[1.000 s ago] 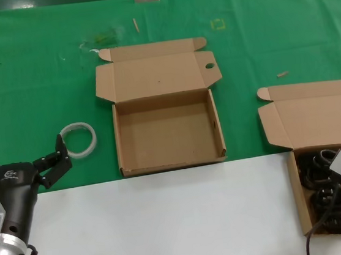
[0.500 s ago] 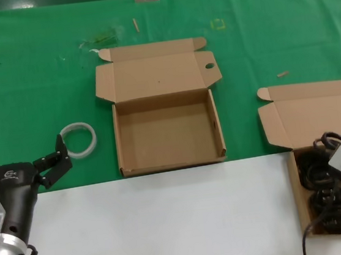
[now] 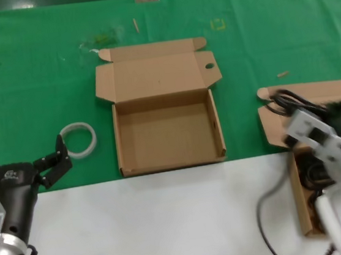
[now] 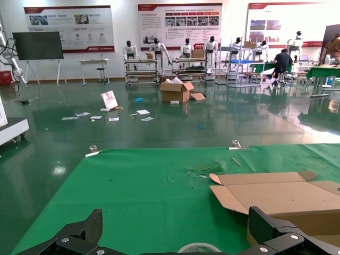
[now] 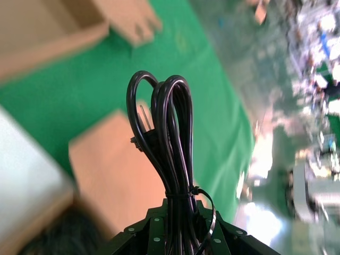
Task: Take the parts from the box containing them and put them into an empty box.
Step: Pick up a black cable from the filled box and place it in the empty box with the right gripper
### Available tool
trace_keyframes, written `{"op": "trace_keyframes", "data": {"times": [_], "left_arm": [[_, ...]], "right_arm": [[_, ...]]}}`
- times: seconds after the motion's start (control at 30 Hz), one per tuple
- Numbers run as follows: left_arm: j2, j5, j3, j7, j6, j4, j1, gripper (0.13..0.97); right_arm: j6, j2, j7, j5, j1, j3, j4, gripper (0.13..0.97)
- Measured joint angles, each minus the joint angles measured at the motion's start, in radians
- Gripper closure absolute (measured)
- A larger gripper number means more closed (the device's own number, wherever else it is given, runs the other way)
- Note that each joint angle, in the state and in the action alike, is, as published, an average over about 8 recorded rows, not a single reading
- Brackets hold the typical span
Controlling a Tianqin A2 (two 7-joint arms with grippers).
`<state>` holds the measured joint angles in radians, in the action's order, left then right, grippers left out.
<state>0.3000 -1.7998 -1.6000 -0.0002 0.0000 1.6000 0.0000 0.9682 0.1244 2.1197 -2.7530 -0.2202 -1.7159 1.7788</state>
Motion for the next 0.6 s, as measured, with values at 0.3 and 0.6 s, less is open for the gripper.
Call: {"op": "trace_keyframes", "data": {"times": [0.3, 0.6], "left_arm": [[0.0, 0.0, 0.0, 0.0, 0.0, 0.0, 0.0, 0.132], [0.0, 0.0, 0.0, 0.0, 0.0, 0.0, 0.0, 0.132]], "right_arm": [[-0.13, 0.0, -0.143, 0.0, -0.146, -0.232, -0.18, 0.868], [-0.254, 0.001, -0.354, 0.0, -0.269, -0.458, -0.363, 0.868]]}}
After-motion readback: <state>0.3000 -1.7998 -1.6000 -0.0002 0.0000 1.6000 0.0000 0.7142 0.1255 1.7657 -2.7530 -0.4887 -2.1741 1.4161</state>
